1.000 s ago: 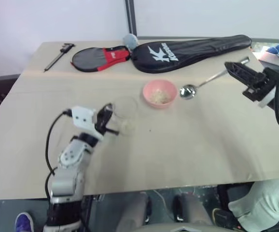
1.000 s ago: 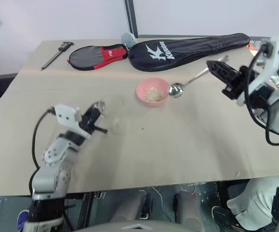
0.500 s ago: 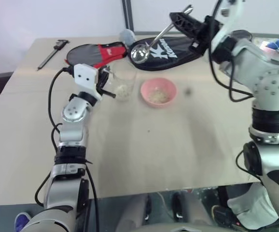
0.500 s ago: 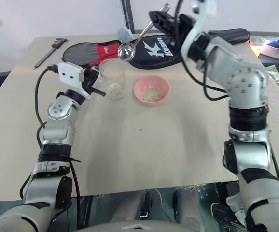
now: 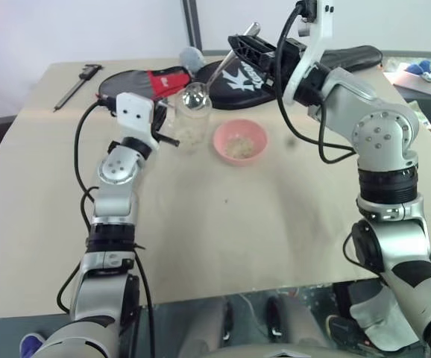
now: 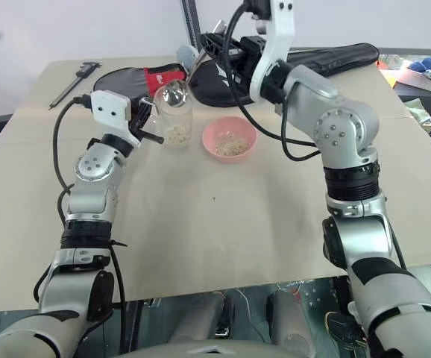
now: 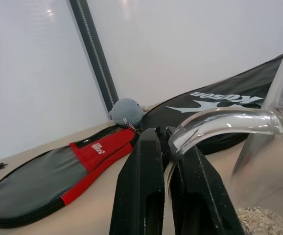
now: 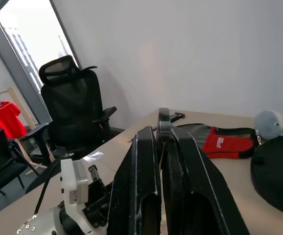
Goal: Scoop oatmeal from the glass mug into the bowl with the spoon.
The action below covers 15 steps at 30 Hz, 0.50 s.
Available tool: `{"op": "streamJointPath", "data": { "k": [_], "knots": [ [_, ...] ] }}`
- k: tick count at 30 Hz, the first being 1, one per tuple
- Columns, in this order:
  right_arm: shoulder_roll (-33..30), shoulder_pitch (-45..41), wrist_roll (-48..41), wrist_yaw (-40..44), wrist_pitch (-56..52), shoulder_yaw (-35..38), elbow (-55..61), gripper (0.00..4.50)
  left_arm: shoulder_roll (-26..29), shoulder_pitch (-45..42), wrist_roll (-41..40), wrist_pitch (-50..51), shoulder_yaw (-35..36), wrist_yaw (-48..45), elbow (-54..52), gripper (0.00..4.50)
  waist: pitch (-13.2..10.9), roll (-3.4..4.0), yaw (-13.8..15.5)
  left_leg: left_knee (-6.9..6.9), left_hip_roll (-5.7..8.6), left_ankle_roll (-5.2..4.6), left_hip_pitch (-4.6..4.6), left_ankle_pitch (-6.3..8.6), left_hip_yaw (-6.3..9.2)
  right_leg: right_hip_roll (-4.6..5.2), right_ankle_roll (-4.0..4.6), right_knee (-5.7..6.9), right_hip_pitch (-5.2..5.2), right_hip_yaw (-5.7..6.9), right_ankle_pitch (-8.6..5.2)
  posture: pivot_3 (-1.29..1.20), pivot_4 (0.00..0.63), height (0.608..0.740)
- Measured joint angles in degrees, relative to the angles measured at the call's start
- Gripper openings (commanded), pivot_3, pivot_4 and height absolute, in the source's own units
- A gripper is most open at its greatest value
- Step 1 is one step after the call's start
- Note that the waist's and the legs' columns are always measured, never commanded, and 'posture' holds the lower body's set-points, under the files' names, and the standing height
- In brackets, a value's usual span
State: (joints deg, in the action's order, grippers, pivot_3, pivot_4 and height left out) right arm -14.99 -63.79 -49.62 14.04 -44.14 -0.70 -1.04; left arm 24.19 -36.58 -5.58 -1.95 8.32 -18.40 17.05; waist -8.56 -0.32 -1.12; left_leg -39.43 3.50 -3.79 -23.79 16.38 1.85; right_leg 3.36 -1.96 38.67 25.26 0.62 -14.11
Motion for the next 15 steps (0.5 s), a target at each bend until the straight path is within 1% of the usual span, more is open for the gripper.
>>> {"op": "streamJointPath", "data": {
  "k": [2,4,5,9,12,15],
  "knots": [
    [-0.57,-0.27,4.79,1.22,0.96,-2.63,0.10,0.00,0.02,-0.19,0.48,-0.13,-0.01,0.16,-0.70,0.08,0.00,0.00,0.00,-0.01,0.01,0.00,0.01,0.00,0.00,0.00,0.00,-0.02,0.00,0.00,0.00,0.00,0.150,0.740],
    [-0.47,-0.12,11.02,2.88,2.78,-7.77,0.10,0.00,-0.01,-1.14,1.81,-0.77,-0.83,0.58,-0.85,0.08,0.00,0.00,-0.06,-0.01,0.02,0.02,0.01,-0.01,-0.03,0.00,0.00,-0.02,0.06,-0.02,0.00,0.00,0.150,0.740],
    [-0.37,-0.02,12.20,3.19,3.16,-8.92,0.09,0.00,-0.02,-1.42,2.07,-0.98,-1.14,0.66,-0.99,0.08,0.00,0.00,-0.06,-0.01,0.02,0.03,0.00,-0.02,-0.04,0.00,0.00,0.05,0.08,-0.03,0.00,0.00,0.150,0.740],
    [0.02,1.29,24.80,5.38,10.54,-17.47,-0.54,0.00,-0.57,-1.73,4.47,-2.55,-2.64,1.89,-2.43,0.08,0.00,0.00,-0.25,-0.02,0.05,0.04,-0.01,-0.02,-0.08,0.03,0.00,0.13,0.12,-0.03,0.00,0.00,0.150,0.740],
    [2.43,2.91,30.03,5.93,13.60,-19.30,-2.72,0.00,-0.70,-1.78,6.44,-3.86,-3.76,2.79,-2.44,0.08,0.01,0.00,-0.57,-0.05,0.06,0.05,-0.01,-0.03,-0.07,0.03,0.00,0.13,0.13,-0.02,0.00,0.00,0.150,0.740],
    [4.60,3.38,31.41,7.36,14.17,-18.37,-3.67,0.00,-0.73,-1.77,8.01,-4.80,-4.30,3.56,-2.20,0.08,0.00,0.00,-1.12,-0.06,0.07,0.06,-0.01,-0.04,-0.07,0.04,0.00,0.13,0.13,-0.01,0.00,0.00,0.150,0.740]
  ]
}}
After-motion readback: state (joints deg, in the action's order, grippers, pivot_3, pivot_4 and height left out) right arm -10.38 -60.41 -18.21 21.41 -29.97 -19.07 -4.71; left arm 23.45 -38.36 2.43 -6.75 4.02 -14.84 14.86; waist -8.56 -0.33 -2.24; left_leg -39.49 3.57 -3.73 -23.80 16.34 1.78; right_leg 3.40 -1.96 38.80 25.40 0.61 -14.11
